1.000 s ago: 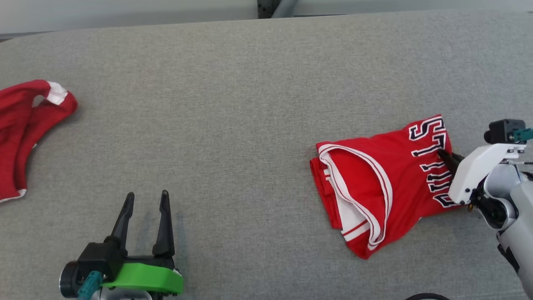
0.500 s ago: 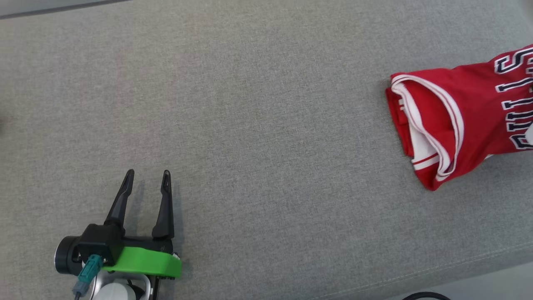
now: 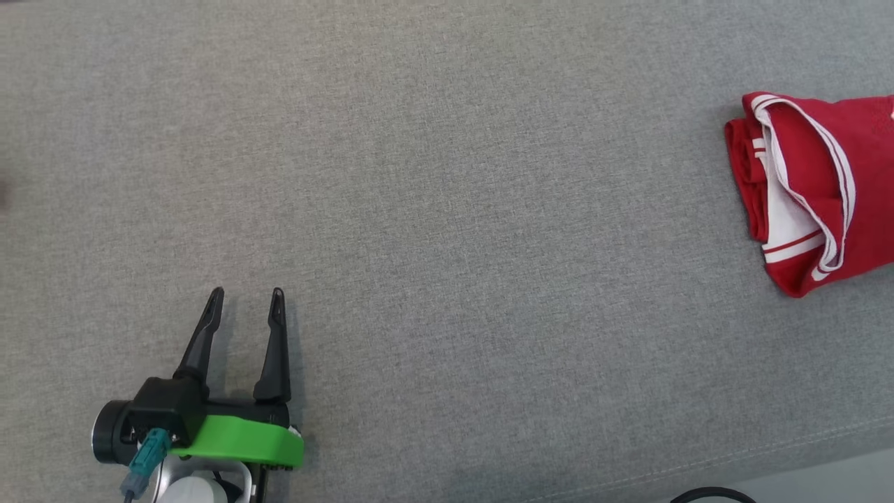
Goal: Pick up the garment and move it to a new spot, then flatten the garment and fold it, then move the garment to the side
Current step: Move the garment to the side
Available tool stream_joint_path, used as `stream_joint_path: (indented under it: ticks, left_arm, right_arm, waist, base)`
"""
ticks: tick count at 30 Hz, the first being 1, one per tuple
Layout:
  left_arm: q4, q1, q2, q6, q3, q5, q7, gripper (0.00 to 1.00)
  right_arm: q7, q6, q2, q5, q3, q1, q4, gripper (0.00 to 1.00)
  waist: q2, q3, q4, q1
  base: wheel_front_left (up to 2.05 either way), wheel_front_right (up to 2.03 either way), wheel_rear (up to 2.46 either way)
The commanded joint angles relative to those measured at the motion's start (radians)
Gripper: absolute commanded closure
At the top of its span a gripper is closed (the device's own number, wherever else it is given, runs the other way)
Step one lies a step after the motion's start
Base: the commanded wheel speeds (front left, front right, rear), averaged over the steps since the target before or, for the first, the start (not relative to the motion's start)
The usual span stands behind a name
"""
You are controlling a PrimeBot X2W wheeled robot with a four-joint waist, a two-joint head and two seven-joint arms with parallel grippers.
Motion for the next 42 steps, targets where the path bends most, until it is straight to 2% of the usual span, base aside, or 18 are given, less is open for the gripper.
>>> stream_joint_path:
  ticks: [1,5,9,12,13,18,21,26,33,42]
  left_arm:
    - [-0.001,0.009,0.003,0.007,0.0,-0.008,-0.003,0.0]
    - [0.001,0.026,0.003,0.018,0.002,-0.031,-0.003,0.0]
    - [0.007,0.046,0.003,0.026,0.006,-0.052,-0.003,0.0]
    - [0.01,0.059,0.003,0.026,0.016,-0.057,-0.003,0.0]
    - [0.015,0.07,0.003,0.026,0.024,-0.062,-0.003,0.0]
    - [0.044,0.087,0.003,0.029,0.054,-0.068,-0.003,0.0]
    - [0.066,0.089,0.003,0.019,0.057,-0.056,-0.003,0.0]
    - [0.095,0.086,0.003,0.011,0.064,-0.071,-0.003,0.0]
    - [0.11,0.11,0.003,0.005,0.053,-0.095,-0.003,0.0]
    - [0.129,0.119,0.003,-0.01,0.035,-0.105,-0.003,0.0]
  right_arm:
    - [-0.028,-0.001,0.005,-0.015,-0.008,-0.016,0.005,0.0]
    - [-0.078,-0.001,0.024,-0.075,-0.033,0.018,-0.058,0.0]
    - [-0.08,-0.001,0.039,-0.16,-0.15,0.158,-0.332,0.0]
    - [-0.08,-0.001,0.105,-0.232,-0.248,0.318,-0.569,0.0]
    - [-0.08,-0.001,0.163,-0.274,-0.295,0.44,-0.712,0.0]
    - [-0.08,-0.001,0.303,-0.348,-0.302,0.683,-0.949,0.0]
    - [-0.08,-0.001,0.359,-0.359,-0.28,0.777,-1.008,0.0]
    - [-0.08,-0.001,0.421,-0.369,-0.247,0.89,-1.037,0.0]
    - [-0.08,-0.001,0.464,-0.397,-0.198,0.977,-1.023,0.0]
    - [-0.08,-0.001,0.504,-0.423,-0.167,0.995,-0.986,0.0]
  waist:
    - [-0.0001,-0.016,0.01,-0.0001]
    - [-0.0001,-0.064,0.026,-0.0001]
    - [-0.0001,-0.126,0.054,-0.0001]
    - [-0.0001,-0.169,0.078,-0.0001]
    - [-0.0001,-0.198,0.094,-0.0001]
    - [-0.0001,-0.246,0.122,-0.0001]
    - [-0.0001,-0.265,0.132,-0.0001]
    - [-0.0001,-0.301,0.153,-0.0001]
    - [-0.0001,-0.341,0.158,-0.0001]
    - [-0.0001,-0.369,0.143,-0.0001]
  base:
    - [0.0,0.0,0.0]
    - [0.0,0.0,0.0]
    - [0.0,0.0,0.0]
    - [0.0,0.0,0.0]
    - [0.0,0.0,0.0]
    - [0.0,0.0,0.0]
    - [0.0,0.0,0.0]
    - [0.0,0.0,0.0]
    - [0.0,0.0,0.0]
    - [0.0,0.0,0.0]
